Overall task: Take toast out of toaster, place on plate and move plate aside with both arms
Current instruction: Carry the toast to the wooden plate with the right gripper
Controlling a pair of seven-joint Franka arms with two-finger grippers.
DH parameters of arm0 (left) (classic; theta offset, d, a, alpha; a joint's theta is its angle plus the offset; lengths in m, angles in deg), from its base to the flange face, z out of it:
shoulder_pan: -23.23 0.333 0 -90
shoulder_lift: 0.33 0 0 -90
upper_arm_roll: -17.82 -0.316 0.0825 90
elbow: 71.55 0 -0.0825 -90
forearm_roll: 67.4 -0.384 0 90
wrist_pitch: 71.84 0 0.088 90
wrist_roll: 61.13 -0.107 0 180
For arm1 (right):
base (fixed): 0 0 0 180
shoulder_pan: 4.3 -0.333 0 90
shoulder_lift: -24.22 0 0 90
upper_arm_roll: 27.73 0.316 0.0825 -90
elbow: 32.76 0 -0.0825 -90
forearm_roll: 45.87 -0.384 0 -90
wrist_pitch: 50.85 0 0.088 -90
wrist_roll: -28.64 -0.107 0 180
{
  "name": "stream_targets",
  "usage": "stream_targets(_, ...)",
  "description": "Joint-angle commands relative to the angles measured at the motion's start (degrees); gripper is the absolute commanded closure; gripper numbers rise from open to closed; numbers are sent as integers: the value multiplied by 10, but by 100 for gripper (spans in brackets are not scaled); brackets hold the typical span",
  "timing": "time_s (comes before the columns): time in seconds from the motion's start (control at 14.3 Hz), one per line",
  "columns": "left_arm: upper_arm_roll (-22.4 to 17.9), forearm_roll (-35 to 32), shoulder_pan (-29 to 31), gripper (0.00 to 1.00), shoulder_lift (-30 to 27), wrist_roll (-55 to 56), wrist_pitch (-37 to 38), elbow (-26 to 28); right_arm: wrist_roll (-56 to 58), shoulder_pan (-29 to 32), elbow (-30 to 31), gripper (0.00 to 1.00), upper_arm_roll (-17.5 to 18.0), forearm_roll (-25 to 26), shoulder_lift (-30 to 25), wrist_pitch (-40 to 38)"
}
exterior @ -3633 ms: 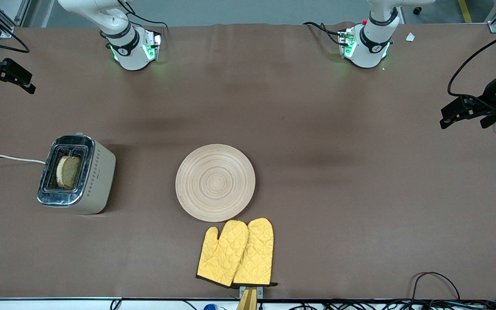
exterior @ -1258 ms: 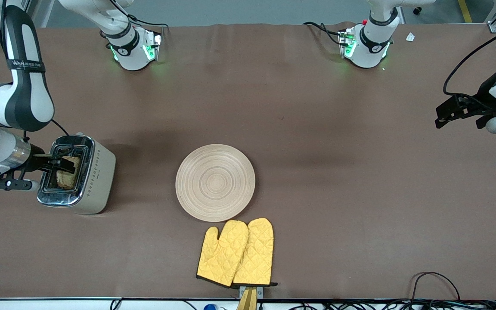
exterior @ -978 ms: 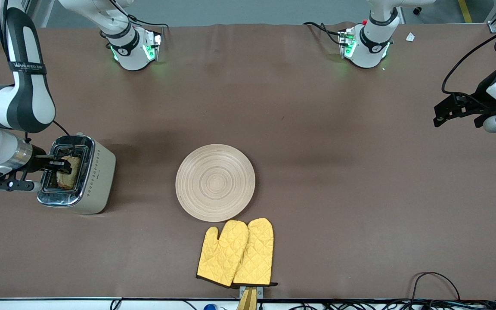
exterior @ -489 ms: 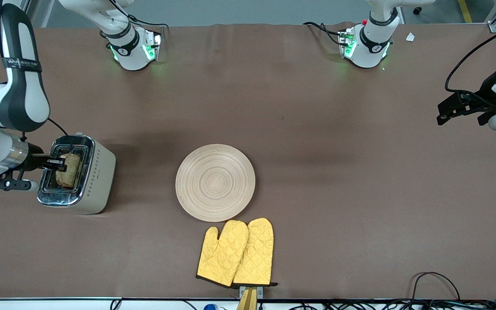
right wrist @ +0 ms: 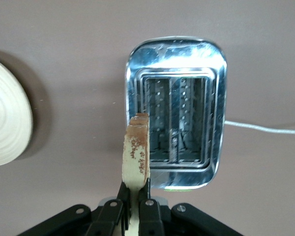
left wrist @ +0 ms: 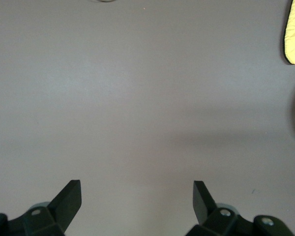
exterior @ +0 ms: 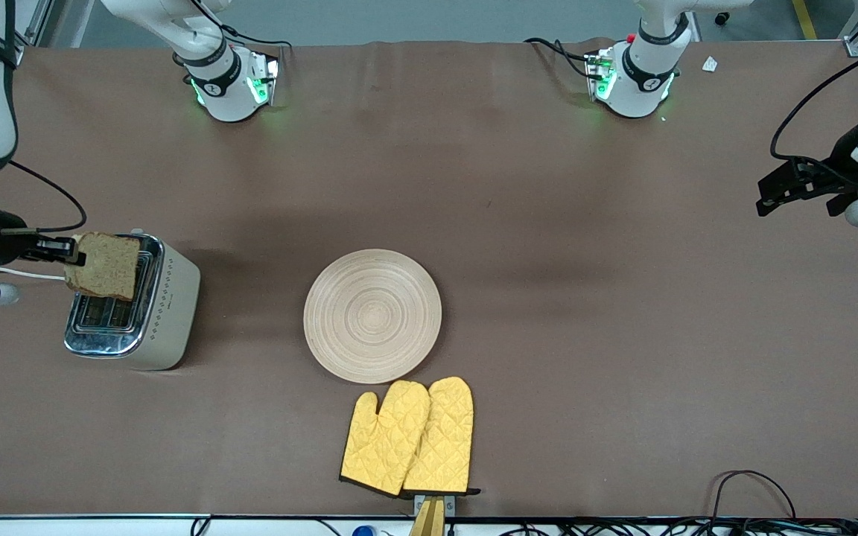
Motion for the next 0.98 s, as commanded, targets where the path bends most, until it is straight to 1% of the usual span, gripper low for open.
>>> stream_targets(0.0, 1, -26, 10, 0, -2, -3, 20, 0, -69, -42, 3, 100, 3, -15, -8, -12)
stream_targets(0.07, 1, -34, 11, 0, -2, -5, 26, 0, -94, -57, 6, 100, 3, -28, -8, -7)
stream_targets(0.21, 1, -34, 11, 0, -1, -7, 44, 0, -124, -72, 10, 100, 3, -74, -3, 7)
stream_targets(0.28, 2, -30, 11, 0, -1, -7, 45, -2, -127, -80, 29, 100, 3, -104, -2, 31)
stream_targets(0.42, 3, -29, 7, 0, -1, -6, 44, -7, -127, -89, 85, 100, 3, -176, -2, 99)
stream_targets(0.49, 4, -27, 6, 0, -1, -6, 44, -7, -127, -103, 114, 100, 3, -210, -2, 143)
stream_targets(0.63, 6, -26, 4, 0, -1, -6, 44, -7, -133, -145, 166, 100, 3, -250, 0, 230)
stream_targets(0.77, 7, -27, 2, 0, -2, -7, 44, -8, -163, -189, 186, 100, 3, -283, 15, 299)
stream_targets(0.91, 14, -26, 3, 0, -2, -6, 44, -18, -197, -237, 188, 100, 3, -312, 37, 355)
